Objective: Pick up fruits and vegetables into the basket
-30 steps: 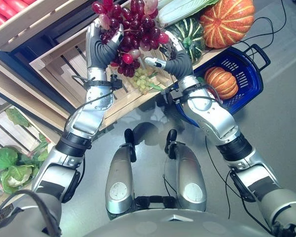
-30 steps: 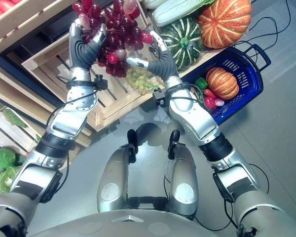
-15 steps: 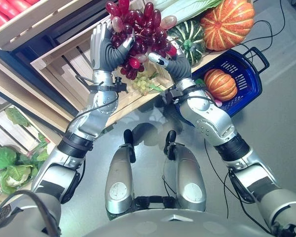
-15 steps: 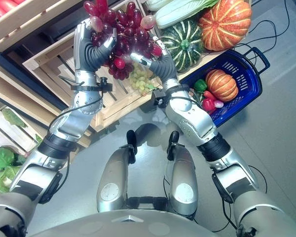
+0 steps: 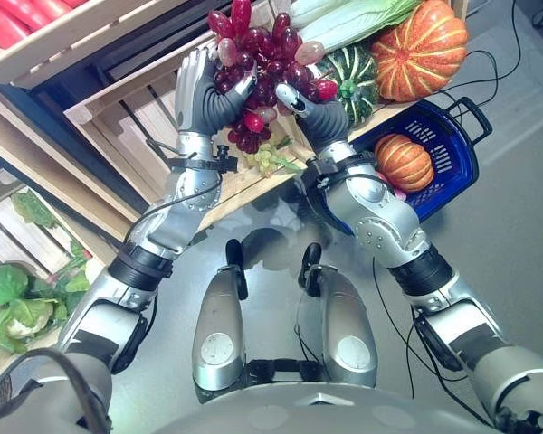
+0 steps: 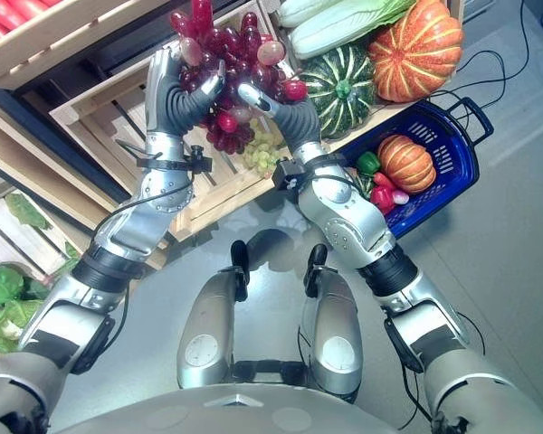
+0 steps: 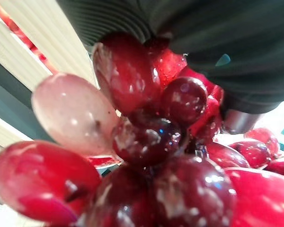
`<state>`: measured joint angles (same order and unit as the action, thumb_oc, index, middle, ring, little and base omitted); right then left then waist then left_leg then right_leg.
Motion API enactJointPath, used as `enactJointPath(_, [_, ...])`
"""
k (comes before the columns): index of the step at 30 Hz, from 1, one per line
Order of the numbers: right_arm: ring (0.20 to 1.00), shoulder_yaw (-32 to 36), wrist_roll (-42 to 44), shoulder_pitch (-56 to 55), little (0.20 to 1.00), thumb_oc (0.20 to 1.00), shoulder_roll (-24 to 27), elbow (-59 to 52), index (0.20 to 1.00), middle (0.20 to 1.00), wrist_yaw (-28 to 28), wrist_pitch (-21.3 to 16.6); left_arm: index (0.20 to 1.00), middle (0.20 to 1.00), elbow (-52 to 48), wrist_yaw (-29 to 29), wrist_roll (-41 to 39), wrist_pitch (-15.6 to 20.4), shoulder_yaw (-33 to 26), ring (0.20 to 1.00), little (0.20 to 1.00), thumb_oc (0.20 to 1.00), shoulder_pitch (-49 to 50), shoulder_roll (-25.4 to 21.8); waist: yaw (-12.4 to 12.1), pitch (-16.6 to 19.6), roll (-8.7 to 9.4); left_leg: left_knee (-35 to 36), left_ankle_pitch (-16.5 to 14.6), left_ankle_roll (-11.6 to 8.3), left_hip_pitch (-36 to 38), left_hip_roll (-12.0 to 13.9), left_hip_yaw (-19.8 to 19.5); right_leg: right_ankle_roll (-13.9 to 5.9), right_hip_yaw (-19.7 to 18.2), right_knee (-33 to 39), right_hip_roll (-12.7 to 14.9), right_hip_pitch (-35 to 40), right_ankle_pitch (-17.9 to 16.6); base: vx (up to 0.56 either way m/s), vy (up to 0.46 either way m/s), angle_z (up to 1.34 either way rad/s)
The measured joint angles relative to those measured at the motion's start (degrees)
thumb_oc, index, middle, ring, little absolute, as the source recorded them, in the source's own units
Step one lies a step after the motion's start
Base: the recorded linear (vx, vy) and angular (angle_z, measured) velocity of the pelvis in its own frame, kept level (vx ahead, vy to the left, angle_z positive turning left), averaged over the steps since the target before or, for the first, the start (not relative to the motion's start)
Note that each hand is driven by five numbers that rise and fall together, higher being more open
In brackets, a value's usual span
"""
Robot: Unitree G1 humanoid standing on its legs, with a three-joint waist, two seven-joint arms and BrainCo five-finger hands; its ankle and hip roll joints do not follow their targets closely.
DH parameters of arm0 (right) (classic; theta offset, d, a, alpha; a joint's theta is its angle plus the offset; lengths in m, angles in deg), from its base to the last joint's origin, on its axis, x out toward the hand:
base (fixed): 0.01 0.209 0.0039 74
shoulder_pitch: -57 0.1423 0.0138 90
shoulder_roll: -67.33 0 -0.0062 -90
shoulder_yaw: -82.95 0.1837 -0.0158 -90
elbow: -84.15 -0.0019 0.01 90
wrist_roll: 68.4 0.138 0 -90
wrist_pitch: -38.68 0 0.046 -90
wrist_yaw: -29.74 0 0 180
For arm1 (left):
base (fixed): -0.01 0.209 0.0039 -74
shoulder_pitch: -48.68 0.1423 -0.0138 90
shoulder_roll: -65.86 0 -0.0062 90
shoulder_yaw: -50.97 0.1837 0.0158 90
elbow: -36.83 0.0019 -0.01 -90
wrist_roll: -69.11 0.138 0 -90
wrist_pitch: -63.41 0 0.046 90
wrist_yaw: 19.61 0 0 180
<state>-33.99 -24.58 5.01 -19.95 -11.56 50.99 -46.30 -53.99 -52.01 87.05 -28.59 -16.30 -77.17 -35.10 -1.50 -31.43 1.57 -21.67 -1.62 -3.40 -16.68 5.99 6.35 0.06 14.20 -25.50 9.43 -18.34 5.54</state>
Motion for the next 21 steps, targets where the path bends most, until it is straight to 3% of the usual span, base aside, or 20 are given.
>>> enactJointPath(2, [0.956, 0.00, 0.02, 0.00, 0.956, 0.956, -0.02, 0.00, 0.956, 0.956, 0.31, -0.09, 0.200, 0.200, 0.00, -0.05, 0.00, -0.49, 0.00, 0.200, 0.200, 0.200, 0.00, -0.13, -0.03, 0.00, 0.00, 0.00, -0.01, 0.01, -0.04, 0.00, -0.02, 0.00, 0.03, 0.04, 0.02, 0.00, 0.00, 0.00, 0.000, 0.00])
enactJointPath(3, [0.545, 0.00, 0.03, 0.00, 0.545, 0.545, -0.17, 0.00, 0.545, 0.545, 0.51, -0.19, 0.200, 0.200, 0.00, -0.05, 0.00, -0.51, 0.00, 0.200, 0.200, 0.200, 0.00, -0.21, -0.03, 0.00, 0.00, 0.00, -0.01, 0.01, -0.04, 0.00, -0.03, 0.00, 0.05, 0.05, 0.01, 0.00, 0.00, 0.00, 0.000, 0.00])
enactJointPath(4, [0.200, 0.00, 0.03, 0.00, 0.200, 0.200, -0.19, 0.00, 0.200, 0.200, 0.61, -0.52, 0.200, 0.200, 0.00, -0.05, 0.00, -0.58, 0.00, 0.200, 0.200, 0.200, 0.00, -0.23, -0.03, 0.00, 0.00, 0.01, -0.01, 0.00, -0.05, 0.00, -0.04, 0.00, 0.06, 0.05, 0.01, 0.00, 0.00, 0.00, 0.000, 0.00])
enactJointPath(12, [0.200, 1.23, -0.08, 0.66, 0.200, 0.200, 0.10, 1.40, 0.200, 0.200, 1.59, -3.47, 0.200, 0.200, -0.34, 0.22, -0.08, -0.74, 0.15, 0.200, 0.200, 0.200, 0.00, -0.45, -0.13, 0.00, 0.00, 0.03, -0.06, -0.05, -0.08, 0.01, -0.12, 0.14, 0.21, -0.20, 0.06, 0.01, -0.09, 0.00, 0.000, 0.00])
enactJointPath(13, [0.200, 1.24, -0.06, 0.70, 0.200, 0.200, 0.10, 1.40, 0.200, 0.200, 1.59, -3.85, 0.395, 0.395, -0.34, 0.22, -0.08, -0.74, 0.19, 0.395, 0.395, 0.395, -0.02, -0.45, -0.13, 0.00, 0.00, 0.02, -0.08, -0.07, -0.07, 0.01, -0.12, 0.13, 0.22, -0.21, 0.07, 0.01, -0.08, 0.00, 0.000, 0.00])
enactJointPath(15, [0.200, 1.25, -0.08, 0.78, 0.200, 0.200, 0.10, 1.41, 0.200, 0.200, 1.59, -4.51, 1.000, 1.000, -0.34, 0.22, -0.19, -0.76, 0.31, 1.000, 1.000, 1.000, -0.04, -0.45, -0.11, 0.00, 0.00, 0.02, -0.08, -0.07, -0.08, 0.01, -0.12, 0.13, 0.23, -0.19, 0.09, 0.01, -0.08, -0.02, -0.005, 0.00])
enactJointPath(21, [0.200, 1.25, 0.09, 0.81, 0.200, 0.200, 0.18, 1.39, 0.200, 0.200, 0.35, -6.36, 1.000, 1.000, -0.34, 0.40, -4.38, -2.00, 0.08, 1.000, 1.000, 1.000, -0.23, -0.46, -0.02, 0.00, 0.00, 0.01, -0.09, -0.07, -0.39, 0.02, -0.13, 0.00, 0.26, -0.07, 0.09, -0.23, 0.00, -0.03, -0.012, 0.00])
